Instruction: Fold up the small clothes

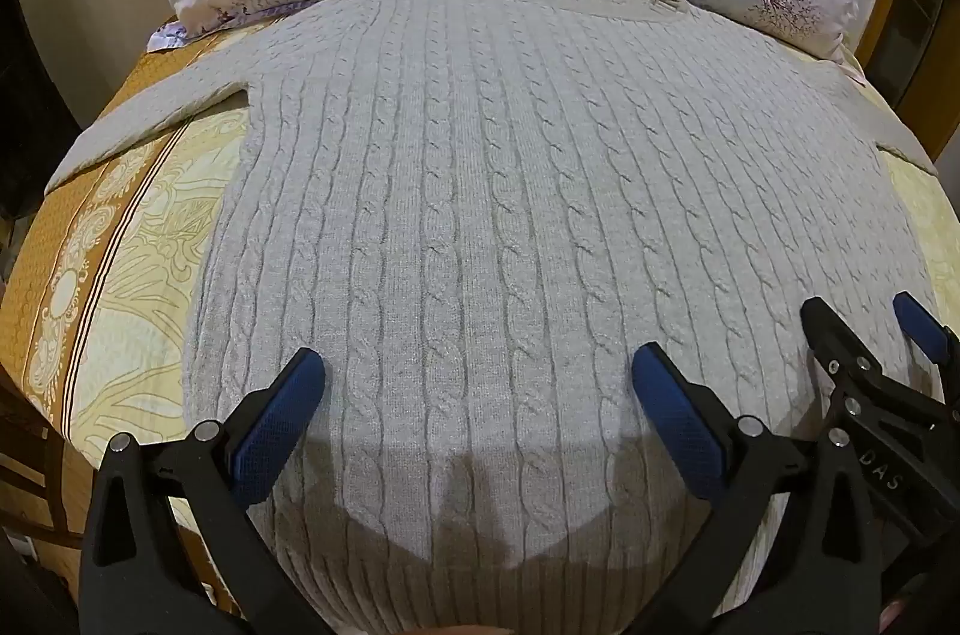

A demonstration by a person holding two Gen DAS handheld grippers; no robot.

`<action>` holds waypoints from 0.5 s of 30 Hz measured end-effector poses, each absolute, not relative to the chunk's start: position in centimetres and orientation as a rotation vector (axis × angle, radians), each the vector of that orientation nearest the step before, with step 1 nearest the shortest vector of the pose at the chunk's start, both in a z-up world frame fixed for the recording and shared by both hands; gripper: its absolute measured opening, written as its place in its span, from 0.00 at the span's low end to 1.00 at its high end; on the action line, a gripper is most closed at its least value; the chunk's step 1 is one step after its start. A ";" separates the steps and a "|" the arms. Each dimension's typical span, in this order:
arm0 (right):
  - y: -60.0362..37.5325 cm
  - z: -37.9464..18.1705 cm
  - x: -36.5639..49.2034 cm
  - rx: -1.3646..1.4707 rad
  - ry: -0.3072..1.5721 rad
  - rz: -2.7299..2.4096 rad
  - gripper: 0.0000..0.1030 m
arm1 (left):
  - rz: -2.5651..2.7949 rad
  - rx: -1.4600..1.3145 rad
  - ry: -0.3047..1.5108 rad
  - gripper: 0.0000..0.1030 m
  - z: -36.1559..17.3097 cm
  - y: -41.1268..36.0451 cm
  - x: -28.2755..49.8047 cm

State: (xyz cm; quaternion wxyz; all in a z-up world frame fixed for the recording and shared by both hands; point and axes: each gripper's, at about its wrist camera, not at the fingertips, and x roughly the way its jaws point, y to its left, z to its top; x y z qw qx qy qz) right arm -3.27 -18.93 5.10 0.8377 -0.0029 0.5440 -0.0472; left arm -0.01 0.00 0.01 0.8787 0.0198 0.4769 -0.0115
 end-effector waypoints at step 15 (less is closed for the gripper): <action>-19.6 4.8 -3.1 -0.007 1.152 -0.100 0.98 | -0.023 0.042 0.997 0.99 0.0 0.0 0.0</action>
